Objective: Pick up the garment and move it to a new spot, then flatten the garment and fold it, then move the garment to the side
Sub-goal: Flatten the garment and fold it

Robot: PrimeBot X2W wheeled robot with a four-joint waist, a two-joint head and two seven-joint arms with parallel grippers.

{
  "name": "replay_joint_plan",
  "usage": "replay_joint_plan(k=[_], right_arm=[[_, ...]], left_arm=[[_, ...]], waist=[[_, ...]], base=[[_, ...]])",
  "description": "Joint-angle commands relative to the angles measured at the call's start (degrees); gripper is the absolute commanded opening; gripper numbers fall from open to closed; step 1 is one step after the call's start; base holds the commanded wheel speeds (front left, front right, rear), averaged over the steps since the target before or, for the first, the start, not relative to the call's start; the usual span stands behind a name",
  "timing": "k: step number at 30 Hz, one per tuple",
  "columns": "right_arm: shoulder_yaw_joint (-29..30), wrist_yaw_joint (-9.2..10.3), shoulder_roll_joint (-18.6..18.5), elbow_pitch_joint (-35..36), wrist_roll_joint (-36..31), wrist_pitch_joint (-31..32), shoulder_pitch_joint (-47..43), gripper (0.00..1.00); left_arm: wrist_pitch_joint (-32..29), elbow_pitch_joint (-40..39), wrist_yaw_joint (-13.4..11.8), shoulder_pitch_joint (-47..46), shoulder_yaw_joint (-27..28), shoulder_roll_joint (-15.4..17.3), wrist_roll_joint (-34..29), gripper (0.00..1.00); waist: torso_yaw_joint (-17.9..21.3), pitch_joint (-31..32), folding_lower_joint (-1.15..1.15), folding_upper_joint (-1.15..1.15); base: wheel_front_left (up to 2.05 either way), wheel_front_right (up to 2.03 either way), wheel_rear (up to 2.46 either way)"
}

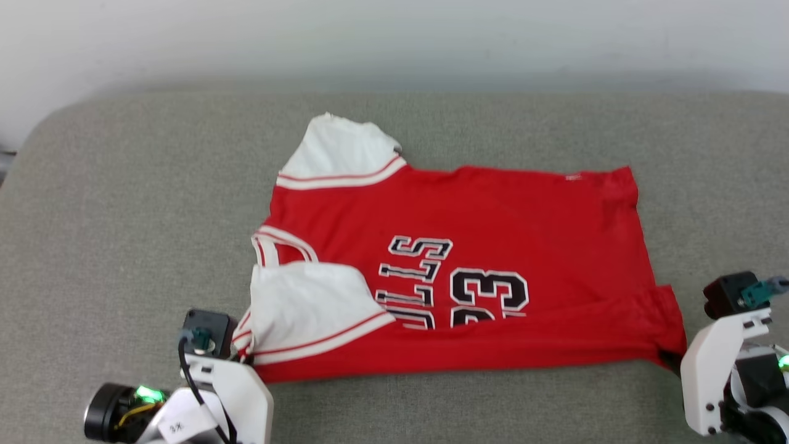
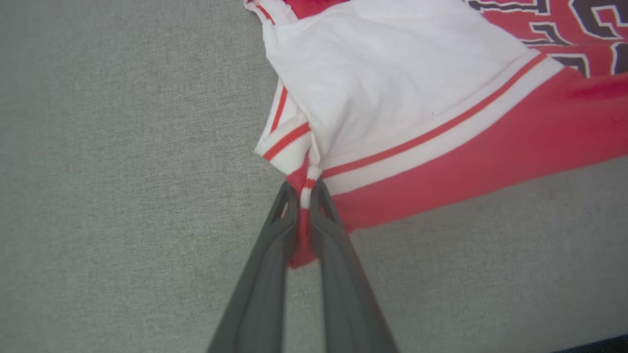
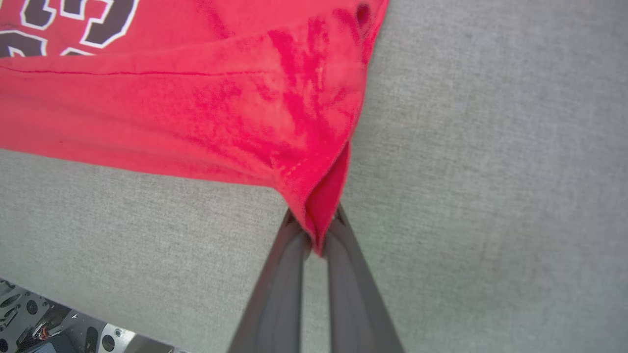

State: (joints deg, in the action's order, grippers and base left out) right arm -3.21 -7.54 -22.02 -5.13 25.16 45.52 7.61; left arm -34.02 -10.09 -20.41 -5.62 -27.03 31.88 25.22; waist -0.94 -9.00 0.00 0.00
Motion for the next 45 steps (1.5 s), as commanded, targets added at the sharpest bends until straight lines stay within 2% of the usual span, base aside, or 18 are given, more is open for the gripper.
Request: replay_joint_plan(k=[1, 9, 17, 24, 32, 33, 34, 39, 45], right_arm=[[0.1, 0.11, -1.0, 0.7, 0.3, 0.5, -1.9, 0.0], [1.6, 0.11, -1.5, 3.1, 1.1, 3.0, -8.0, 0.0], [3.8, 0.11, 0.1, 4.4, 1.1, 4.3, -13.8, 0.0], [2.8, 0.11, 1.4, 2.5, 0.6, 2.5, -12.9, 0.0], [0.9, 0.11, 0.8, -1.3, 1.0, 1.0, -10.9, 0.0], [0.5, 0.1, 0.8, -1.2, 1.0, 0.6, -10.6, 0.36], [0.3, 0.11, 0.7, -1.2, 1.2, 0.5, -10.3, 1.0], [0.6, 0.1, 0.0, 0.2, 2.4, -0.4, -9.6, 1.0], [3.2, 0.09, 1.4, 5.6, 3.9, -4.6, -8.3, 1.0]], left_arm=[[0.5, 0.2, 0.1, 1.8, 0.1, 0.3, 0.7, 0.0], [1.2, 0.8, 0.4, 7.5, -0.6, 1.3, 2.5, 0.0], [3.5, 3.4, 1.2, 10.6, -1.3, 0.1, 4.1, 0.0], [5.3, 8.4, 2.7, 8.9, -2.6, -1.7, 4.5, 0.0], [7.1, 14.4, 5.1, 5.4, -4.0, -3.5, 3.9, 0.0], [8.0, 14.8, 5.0, 4.9, -3.8, -3.6, 3.6, 0.3], [8.8, 15.3, 4.9, 4.7, -3.5, -3.7, 3.5, 1.0], [10.9, 15.7, 5.3, 4.1, -3.3, -3.6, 3.1, 1.0], [16.8, 10.3, 3.2, 2.2, -0.7, -2.6, 0.9, 1.0]], waist=[[0.3, 2.1, 0.0, 0.0], [0.6, 5.3, 0.0, 0.0], [0.6, 5.0, 0.0, 0.0], [0.9, 3.0, 0.0, 0.0], [0.0, 2.1, 0.0, 0.0], [-0.1, 2.2, 0.0, 0.0], [-0.2, 2.3, 0.0, 0.0], [-0.4, 3.8, 0.0, 0.0], [0.0, 6.2, 0.0, 0.0]], base=[[0.0, 0.0, 0.0], [0.0, 0.0, 0.0], [0.0, 0.0, 0.0], [0.0, 0.0, 0.0], [0.0, 0.0, 0.0], [0.0, 0.0, 0.0], [0.0, 0.0, 0.0], [0.0, 0.0, 0.0], [0.0, 0.0, 0.0]])
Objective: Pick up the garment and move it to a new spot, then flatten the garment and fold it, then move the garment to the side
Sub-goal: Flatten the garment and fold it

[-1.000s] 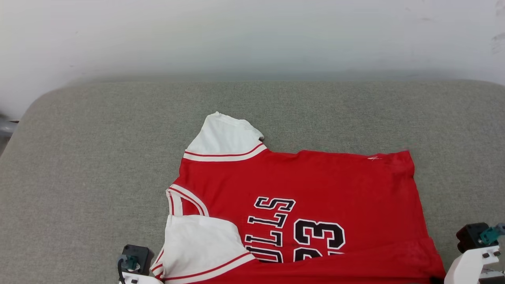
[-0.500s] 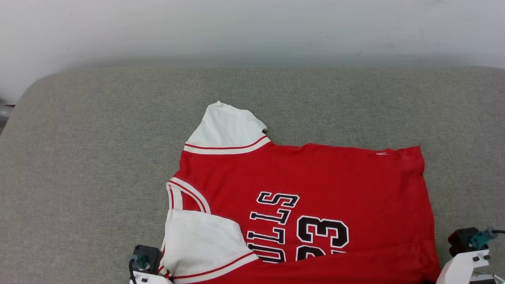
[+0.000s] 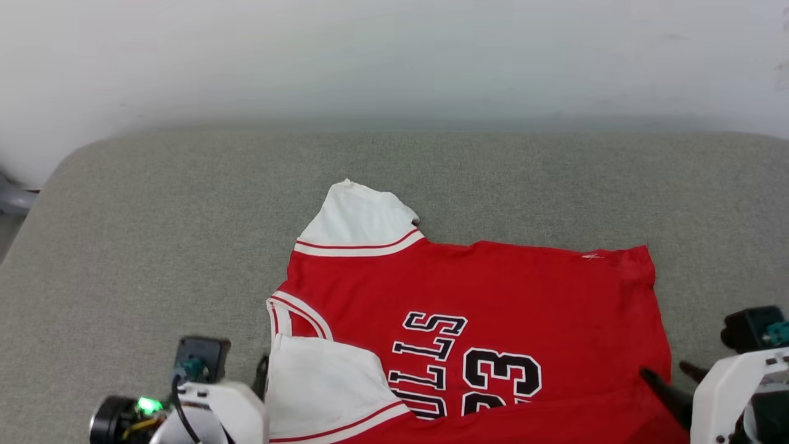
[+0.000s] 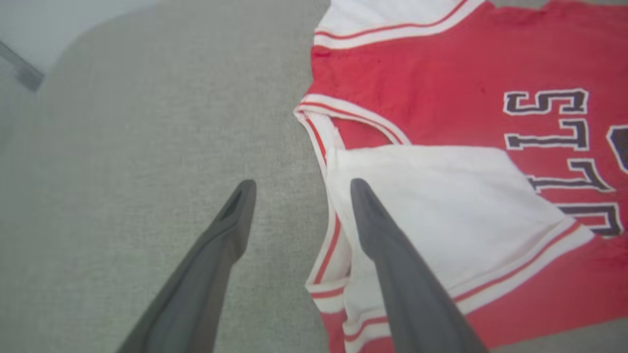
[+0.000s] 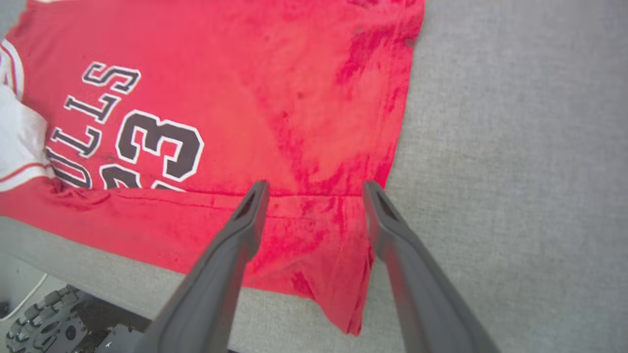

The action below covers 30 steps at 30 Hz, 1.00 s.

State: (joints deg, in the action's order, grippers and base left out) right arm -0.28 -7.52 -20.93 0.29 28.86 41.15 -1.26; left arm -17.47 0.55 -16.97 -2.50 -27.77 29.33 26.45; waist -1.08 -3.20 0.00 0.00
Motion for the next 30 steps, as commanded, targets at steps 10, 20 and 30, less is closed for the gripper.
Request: replay_joint_plan(k=[10, 20, 30], right_arm=[[4.5, 0.06, 4.7, 4.8, -2.5, -20.1, 3.6, 1.0], [1.8, 0.06, 8.2, 3.6, -3.2, -40.1, 3.1, 1.0], [-1.8, 0.06, 7.3, 4.6, -0.9, -43.0, 6.8, 1.0]], left_arm=[[19.1, -6.7, -2.8, -3.9, 3.7, -4.1, -4.1, 1.0], [32.3, -3.6, -0.8, -4.9, 5.8, -8.9, -4.4, 1.0], [27.7, 6.1, 8.1, -20.3, 5.9, -4.9, -6.7, 1.0]], waist=[[1.3, 0.2, 0.0, 0.0], [3.4, -2.9, 0.0, 0.0], [7.4, -12.1, 0.0, 0.0]], base=[[0.0, 0.0, 0.0], [0.0, 0.0, 0.0], [0.0, 0.0, 0.0]])
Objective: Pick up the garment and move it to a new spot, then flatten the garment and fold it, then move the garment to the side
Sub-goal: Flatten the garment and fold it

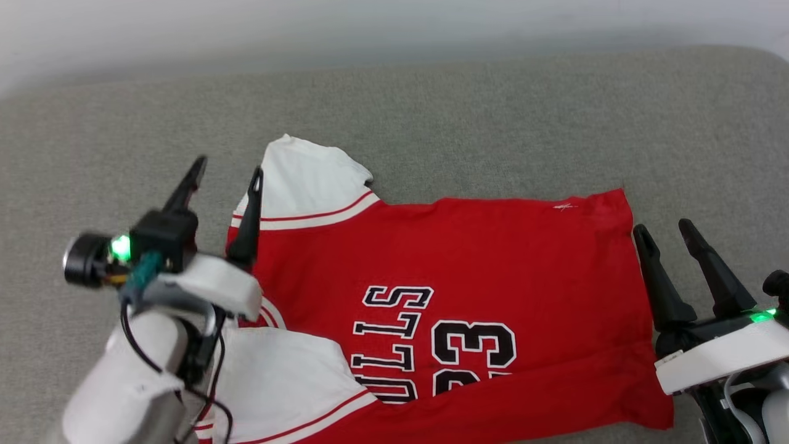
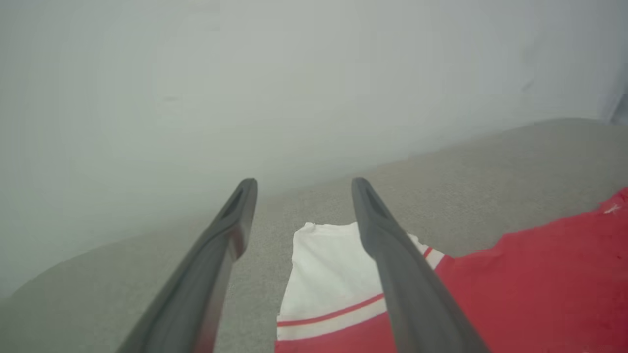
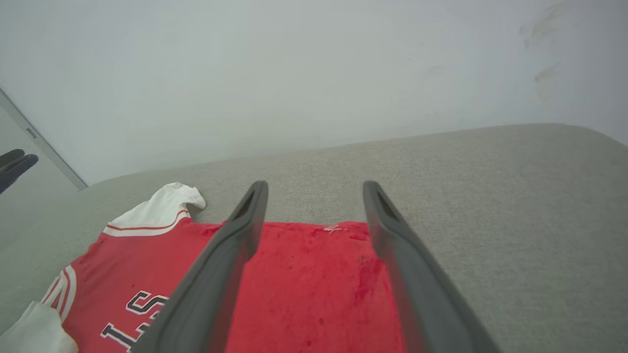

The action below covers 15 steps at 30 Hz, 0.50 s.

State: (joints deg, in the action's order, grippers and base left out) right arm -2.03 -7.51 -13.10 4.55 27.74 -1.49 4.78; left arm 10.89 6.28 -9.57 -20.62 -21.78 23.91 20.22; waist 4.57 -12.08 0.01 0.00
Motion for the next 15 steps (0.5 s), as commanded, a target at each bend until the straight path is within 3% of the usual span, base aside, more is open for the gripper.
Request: replay_joint_plan(k=[1, 4, 9, 15], right_arm=[[-0.4, 0.05, -0.7, 0.8, 0.5, -0.4, 1.4, 1.0], [-1.3, 0.05, -1.2, 1.9, 1.2, -0.6, 2.8, 1.0], [-2.9, 0.05, -2.0, 2.7, 2.3, -1.7, 5.0, 1.0], [-5.2, 0.05, -2.4, 1.6, 3.3, -2.8, 6.7, 1.0]], left_arm=[[-3.0, 1.5, 1.7, -5.5, -0.1, 1.4, -0.5, 1.0], [-11.7, 6.0, 6.0, -15.3, -1.4, 4.0, -0.9, 1.0], [-31.1, 14.5, 12.7, -29.4, -4.2, 6.5, 0.6, 1.0], [-44.3, 19.3, 15.6, -37.8, -6.6, 8.5, 1.9, 1.0]], waist=[[2.2, -4.4, -0.01, 0.0], [3.6, -7.7, -0.01, 0.0], [5.7, -12.0, -0.01, 0.0], [7.7, -14.3, -0.01, 0.0]], base=[[0.0, 0.0, 0.0], [0.0, 0.0, 0.0], [0.0, 0.0, 0.0], [0.0, 0.0, 0.0]])
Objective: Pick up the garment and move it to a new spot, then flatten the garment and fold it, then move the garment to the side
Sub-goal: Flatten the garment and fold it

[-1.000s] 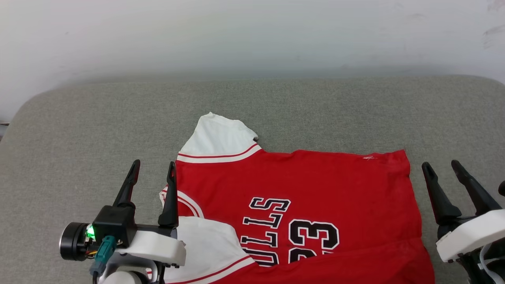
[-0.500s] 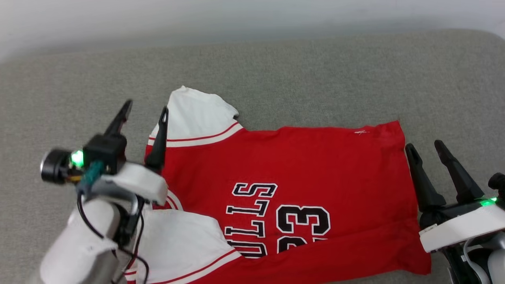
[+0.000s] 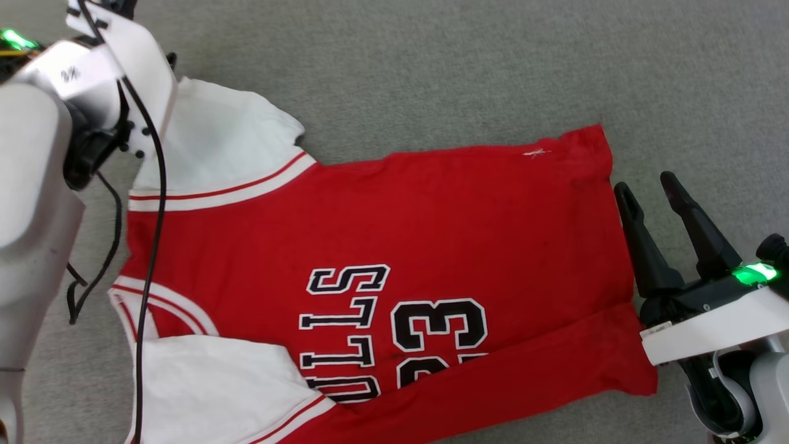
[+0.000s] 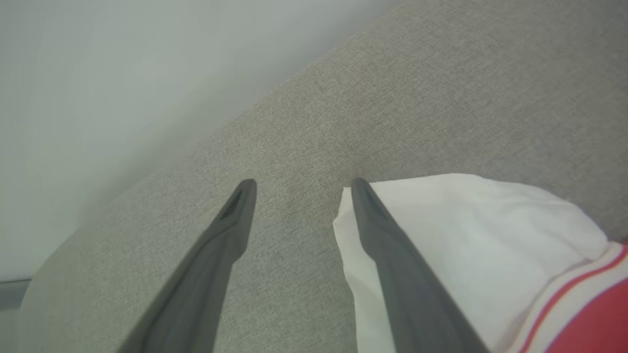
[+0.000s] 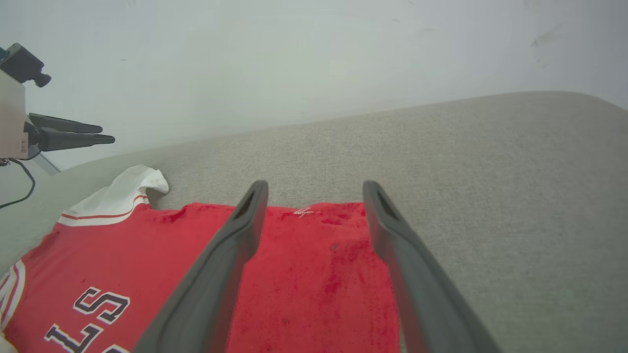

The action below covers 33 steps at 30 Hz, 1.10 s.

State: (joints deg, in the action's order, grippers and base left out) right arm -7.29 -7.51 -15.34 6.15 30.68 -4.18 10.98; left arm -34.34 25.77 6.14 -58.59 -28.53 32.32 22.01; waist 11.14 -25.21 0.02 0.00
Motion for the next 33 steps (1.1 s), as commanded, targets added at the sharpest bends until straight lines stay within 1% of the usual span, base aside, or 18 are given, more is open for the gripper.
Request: replay_joint_plan(k=[1, 5, 9, 13, 16, 24, 25, 26, 27, 28, 30, 33], right_arm=[[-0.3, 0.05, -0.2, -0.2, 0.5, -0.4, 0.8, 1.0], [-0.8, 0.05, -0.7, -1.6, 1.0, -1.0, 1.1, 1.0], [-1.4, 0.05, -1.2, -2.2, 1.3, -1.4, 2.1, 1.0], [-2.0, 0.05, -1.5, -2.5, 1.8, -1.7, 2.6, 1.0], [-2.0, 0.05, -1.8, -3.0, 2.0, -1.9, 3.0, 1.0], [-2.6, 0.05, -2.3, -3.9, 2.4, -2.4, 3.9, 1.0], [-2.7, 0.05, -2.4, -4.0, 2.4, -2.4, 4.0, 1.0], [-2.8, 0.05, -2.4, -4.1, 2.4, -2.5, 4.1, 1.0], [-2.8, 0.05, -2.5, -4.2, 2.4, -2.6, 4.1, 1.0], [-2.9, 0.05, -2.5, -4.3, 2.4, -2.7, 4.2, 1.0], [-3.0, 0.05, -2.6, -4.3, 2.5, -2.8, 4.4, 1.0], [-3.0, 0.05, -2.8, -4.4, 2.4, -2.7, 4.8, 1.0]], left_arm=[[-1.2, 0.4, 0.2, -0.7, -0.5, 0.5, 0.3, 1.0], [-10.5, 1.7, 0.8, -3.2, -2.4, 1.3, 2.2, 1.0], [-16.0, 1.5, 0.8, -4.0, -2.6, 1.7, 4.1, 1.0], [-16.3, 0.5, 0.1, -4.1, -2.6, 2.2, 4.0, 1.0], [-17.2, 0.4, 0.1, -3.5, -3.2, 2.9, 3.7, 1.0], [-16.8, 0.4, -1.1, -2.9, -3.5, 2.5, 3.8, 1.0], [-17.0, 0.5, -1.2, -2.8, -3.5, 2.1, 4.1, 0.87], [-17.1, 0.7, -1.5, -2.7, -3.4, 1.9, 4.5, 0.48], [-17.4, 0.9, -1.6, -2.6, -3.4, 1.7, 4.7, 0.15], [-17.9, 1.2, -1.6, -2.4, -3.5, 1.5, 5.0, 0.0], [-18.8, 1.7, -1.7, -1.9, -3.3, 1.4, 5.9, 0.0], [-18.2, 1.9, -2.7, -1.5, -2.4, 1.0, 6.9, 0.0]], waist=[[1.4, -1.5, -0.02, 0.0], [1.9, -2.2, -0.02, 0.0], [2.3, -3.2, -0.02, 0.0], [2.7, -4.1, -0.02, 0.0], [2.8, -4.8, -0.02, 0.0], [3.1, -6.3, -0.02, 0.0], [3.1, -6.4, -0.02, 0.0], [3.2, -6.6, -0.02, 0.0], [3.2, -6.7, -0.02, 0.0], [3.3, -6.8, -0.02, 0.0], [3.3, -6.9, -0.02, 0.0], [3.4, -7.0, -0.02, 0.0]], base=[[0.0, 0.0, 0.0], [0.0, 0.0, 0.0], [0.0, 0.0, 0.0], [0.0, 0.0, 0.0], [0.0, 0.0, 0.0], [0.0, 0.0, 0.0], [0.0, 0.0, 0.0], [0.0, 0.0, 0.0], [0.0, 0.0, 0.0], [0.0, 0.0, 0.0], [0.0, 0.0, 0.0], [0.0, 0.0, 0.0]])
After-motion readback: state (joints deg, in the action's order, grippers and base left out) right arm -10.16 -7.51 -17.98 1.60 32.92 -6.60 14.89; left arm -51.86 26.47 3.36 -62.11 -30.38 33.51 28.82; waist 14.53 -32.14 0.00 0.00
